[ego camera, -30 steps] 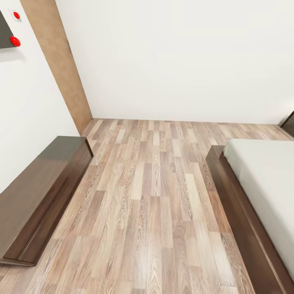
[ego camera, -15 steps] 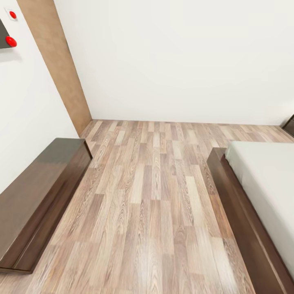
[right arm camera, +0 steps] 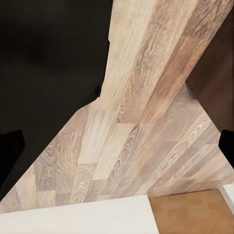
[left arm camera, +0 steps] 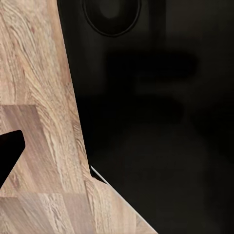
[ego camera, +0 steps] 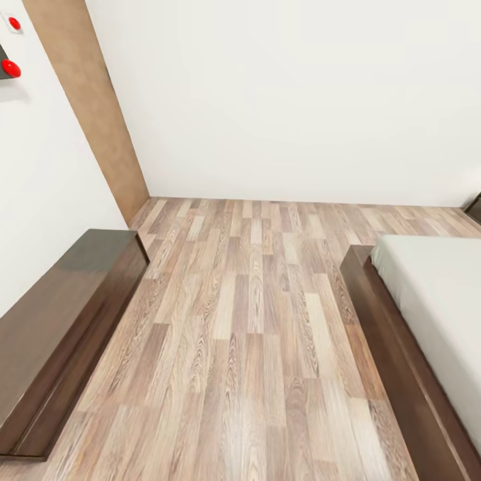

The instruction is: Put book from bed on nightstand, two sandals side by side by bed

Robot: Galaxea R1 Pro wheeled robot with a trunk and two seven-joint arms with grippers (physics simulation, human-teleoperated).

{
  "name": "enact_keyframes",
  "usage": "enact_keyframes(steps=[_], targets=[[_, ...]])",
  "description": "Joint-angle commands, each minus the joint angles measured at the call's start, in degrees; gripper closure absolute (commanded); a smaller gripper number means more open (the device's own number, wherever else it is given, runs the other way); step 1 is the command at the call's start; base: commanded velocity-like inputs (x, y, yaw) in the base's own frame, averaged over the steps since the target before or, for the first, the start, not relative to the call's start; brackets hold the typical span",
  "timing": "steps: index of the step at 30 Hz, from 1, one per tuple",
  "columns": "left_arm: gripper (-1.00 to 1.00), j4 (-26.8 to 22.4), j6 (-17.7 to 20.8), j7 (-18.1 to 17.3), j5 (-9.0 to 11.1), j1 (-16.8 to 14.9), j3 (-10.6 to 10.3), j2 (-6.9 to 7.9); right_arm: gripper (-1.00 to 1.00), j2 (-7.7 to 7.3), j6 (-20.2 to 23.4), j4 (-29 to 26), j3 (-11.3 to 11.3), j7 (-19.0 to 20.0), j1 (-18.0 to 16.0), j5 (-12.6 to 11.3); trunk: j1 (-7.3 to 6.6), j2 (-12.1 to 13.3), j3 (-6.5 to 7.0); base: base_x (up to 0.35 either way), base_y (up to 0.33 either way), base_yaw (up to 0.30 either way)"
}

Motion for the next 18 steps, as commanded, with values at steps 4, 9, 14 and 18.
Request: enact_keyframes(steps=[4, 9, 14, 18], targets=[[-1.0, 0.0, -0.2, 0.2, 0.5, 0.0, -0.5, 0.01, -1.0, 0.02, 0.3, 0.1, 0.5, -0.2, -0.1, 0.0, 0.01, 0.0, -0.03, 0.12, 0.0, 0.0], [-1.0, 0.0, -0.2, 0.2, 0.5, 0.0, -0.5, 0.01, -1.0, 0.01, 0.3, 0.1, 0.5, -0.2, -0.1, 0.0, 0.01, 0.0, -0.03, 0.12, 0.0, 0.0], [-1.0, 0.0, -0.2, 0.2, 0.5, 0.0, -0.5, 0.01, -1.0, 0.02, 0.3, 0.1, 0.5, -0.2, -0.1, 0.0, 0.01, 0.0, -0.03, 0.12, 0.0, 0.0], [-1.0, 0.0, -0.2, 0.2, 0.5, 0.0, -0.5, 0.01, -1.0, 0.0, 0.3, 0.1, 0.5, -0.2, -0.1, 0.0, 0.01, 0.0, -0.03, 0.12, 0.0, 0.0]])
